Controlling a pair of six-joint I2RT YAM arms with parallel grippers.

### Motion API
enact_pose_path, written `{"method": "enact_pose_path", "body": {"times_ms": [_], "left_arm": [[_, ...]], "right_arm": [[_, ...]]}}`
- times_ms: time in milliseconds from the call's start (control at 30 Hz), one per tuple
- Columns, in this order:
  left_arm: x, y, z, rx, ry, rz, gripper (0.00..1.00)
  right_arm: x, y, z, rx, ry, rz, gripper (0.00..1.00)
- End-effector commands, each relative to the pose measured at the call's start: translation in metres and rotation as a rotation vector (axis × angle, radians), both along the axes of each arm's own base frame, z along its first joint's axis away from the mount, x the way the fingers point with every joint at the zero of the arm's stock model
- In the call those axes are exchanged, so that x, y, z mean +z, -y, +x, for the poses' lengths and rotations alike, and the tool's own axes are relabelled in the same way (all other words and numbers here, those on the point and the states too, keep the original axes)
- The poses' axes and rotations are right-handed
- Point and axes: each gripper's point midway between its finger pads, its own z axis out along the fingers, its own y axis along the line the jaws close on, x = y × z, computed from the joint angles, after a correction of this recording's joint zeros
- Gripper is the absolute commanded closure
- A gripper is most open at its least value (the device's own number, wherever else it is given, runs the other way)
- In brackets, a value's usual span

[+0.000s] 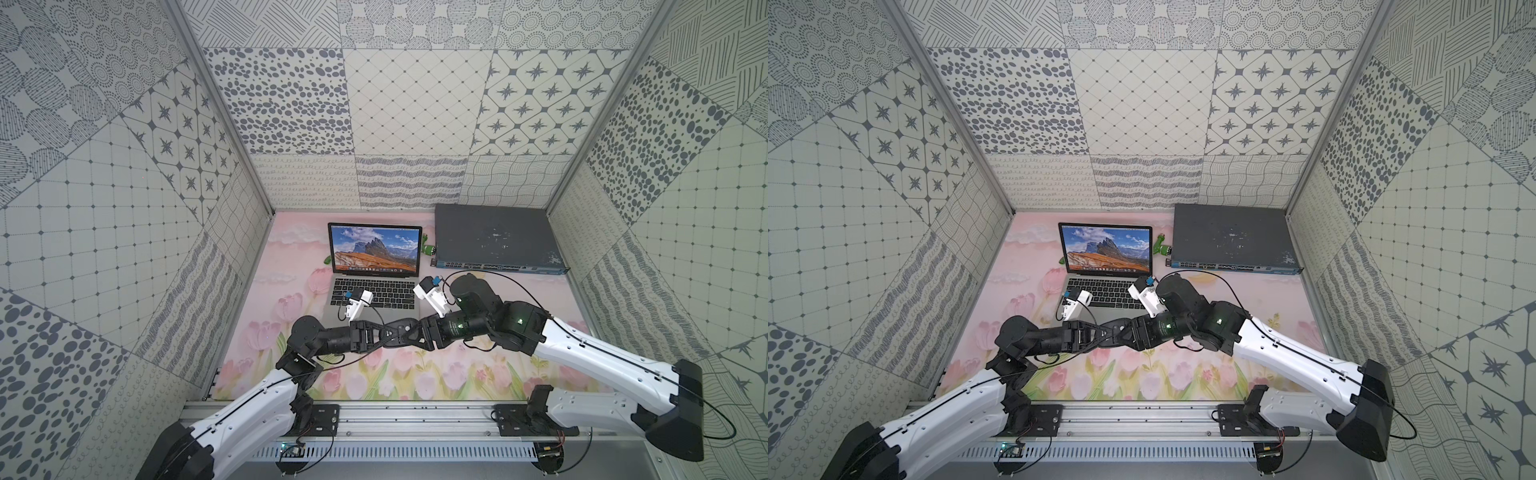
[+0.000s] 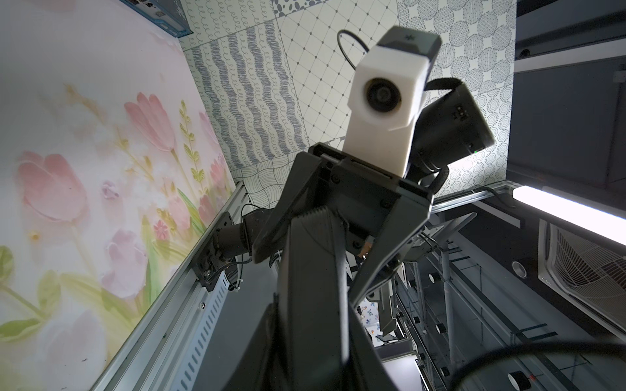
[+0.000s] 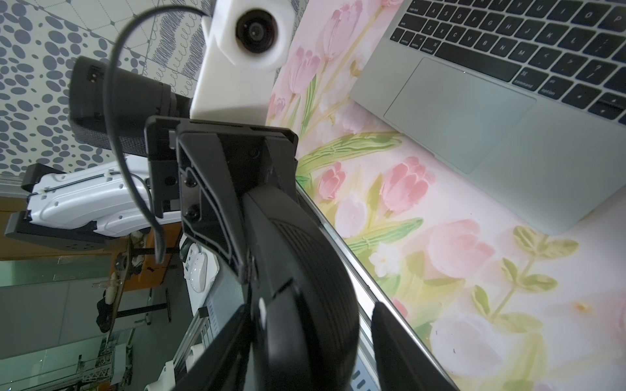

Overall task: Remove the wireless mouse receiver from the laptop
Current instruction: Close the lid on the mouse.

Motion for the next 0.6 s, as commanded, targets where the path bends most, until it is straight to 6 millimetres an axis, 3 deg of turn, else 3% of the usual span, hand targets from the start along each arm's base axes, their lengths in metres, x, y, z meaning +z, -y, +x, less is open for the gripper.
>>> {"method": "enact_pose_path", "body": {"times_ms": [0,200,433,567], "left_arm": [[0.026,-0.002,-0.007,-0.016,0.141,-0.061,0.79],[0.025,-0.002,-0.007,-0.015,0.140,-0.058,0.79],[0.022,-0.001,-0.006,-0.015,0.133,-0.052,0.79],[0.022,-0.001,-0.006,-0.016,0.133,-0.052,0.79]], "right_arm": [[-0.018,0.004,0.003,-0.014,-0.004,-0.078,0.42],[-0.017,0.002,0.002,0.002,0.000,-0.076,0.42],[0.023,0.006,-0.003,0.033,0.084,0.018,0.27],[0.034,0.015,-0.009,0.054,0.074,0.063,0.22]]}}
